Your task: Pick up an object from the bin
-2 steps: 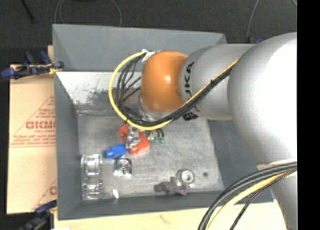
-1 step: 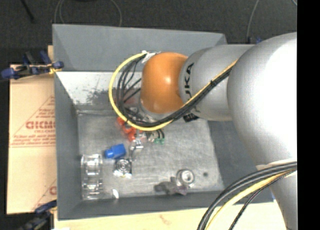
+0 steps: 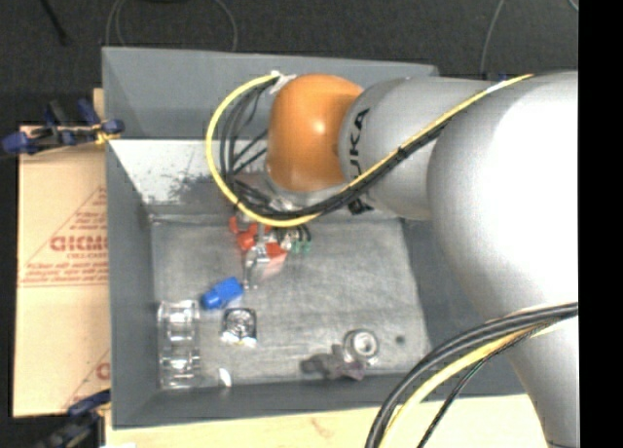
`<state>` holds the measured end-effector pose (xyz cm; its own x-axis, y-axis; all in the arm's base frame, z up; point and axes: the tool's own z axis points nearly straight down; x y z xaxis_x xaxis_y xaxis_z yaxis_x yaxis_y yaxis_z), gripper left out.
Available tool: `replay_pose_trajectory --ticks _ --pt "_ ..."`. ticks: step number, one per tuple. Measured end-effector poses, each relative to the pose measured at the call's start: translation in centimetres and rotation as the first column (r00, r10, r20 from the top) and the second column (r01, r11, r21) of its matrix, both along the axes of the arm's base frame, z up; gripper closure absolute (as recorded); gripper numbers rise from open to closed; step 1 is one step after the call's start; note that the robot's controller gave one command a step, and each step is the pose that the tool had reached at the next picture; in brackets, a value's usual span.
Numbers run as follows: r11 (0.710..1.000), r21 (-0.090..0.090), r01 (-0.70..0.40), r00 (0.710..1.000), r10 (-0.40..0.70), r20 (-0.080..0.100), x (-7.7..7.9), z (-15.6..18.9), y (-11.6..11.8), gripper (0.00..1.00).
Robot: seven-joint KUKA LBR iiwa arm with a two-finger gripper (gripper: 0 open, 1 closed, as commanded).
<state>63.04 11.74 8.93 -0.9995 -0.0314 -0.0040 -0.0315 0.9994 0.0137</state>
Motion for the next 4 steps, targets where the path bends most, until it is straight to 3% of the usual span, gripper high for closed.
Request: replay_pose_trajectory --ticks 1,2,3,4 --pt "1.0 0.001 -0.013 1.0 0.013 0.017 0.7 -0.3 -1.0 0.0" --pt "1.0 0.002 0.014 1.0 -0.014 0.01 1.7 -0.4 -2.6 0.0" --pt "0.958 -0.003 0.287 0.958 -0.287 0.006 2.1 -0.4 -4.4 0.0" --pt "0.958 0.0 0.288 0.957 -0.288 0.017 2.3 -0.3 -4.5 1.0"
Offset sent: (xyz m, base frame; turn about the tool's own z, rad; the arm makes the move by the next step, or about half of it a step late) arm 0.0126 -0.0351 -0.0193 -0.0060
